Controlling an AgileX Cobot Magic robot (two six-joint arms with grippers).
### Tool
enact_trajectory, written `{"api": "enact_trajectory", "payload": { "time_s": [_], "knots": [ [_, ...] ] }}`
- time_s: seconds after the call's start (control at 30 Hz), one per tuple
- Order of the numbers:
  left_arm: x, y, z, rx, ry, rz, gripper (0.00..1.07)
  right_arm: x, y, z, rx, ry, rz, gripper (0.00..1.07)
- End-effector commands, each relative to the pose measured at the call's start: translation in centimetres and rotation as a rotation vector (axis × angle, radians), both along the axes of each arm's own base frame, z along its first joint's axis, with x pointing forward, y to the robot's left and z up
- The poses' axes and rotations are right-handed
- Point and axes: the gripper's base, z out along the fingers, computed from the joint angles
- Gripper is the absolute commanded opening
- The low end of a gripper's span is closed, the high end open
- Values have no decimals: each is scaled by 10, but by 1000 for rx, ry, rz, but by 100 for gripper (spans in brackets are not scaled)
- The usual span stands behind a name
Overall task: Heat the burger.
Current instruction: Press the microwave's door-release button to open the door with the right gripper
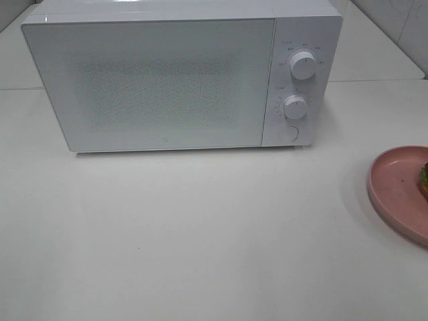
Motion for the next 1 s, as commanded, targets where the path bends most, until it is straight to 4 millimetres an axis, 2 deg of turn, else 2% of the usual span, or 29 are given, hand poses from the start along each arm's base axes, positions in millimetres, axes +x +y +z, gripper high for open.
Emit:
{"api": "enact_trajectory", "payload": {
  "time_s": [0.03, 0.63, 0.77, 0.8, 0.87, 0.9, 1.0],
  "knots": [
    [-1, 0, 0, -2, -8, 0, 93, -4, 0, 0, -9, -33, -2, 76],
    [-1, 0, 0, -2, -8, 0, 93, -4, 0, 2, -13, -39, -1, 76],
    [-1, 0, 0, -2, -8, 0, 93, 6, 1, 13, -20, -5, 0, 76],
    [-1, 0, 0, -2, -8, 0, 93, 15, 1, 18, -26, 1, 3, 76],
    [-1, 0, 0, -2, -8, 0, 93, 19, 2, 19, -28, 2, 5, 76],
    [-1, 0, 0, -2, -8, 0, 93, 29, 3, 22, -32, 8, 12, 76],
    [-1, 0, 0, -2, -8, 0, 93, 34, 4, 23, -34, 13, 15, 76]
  ]
}}
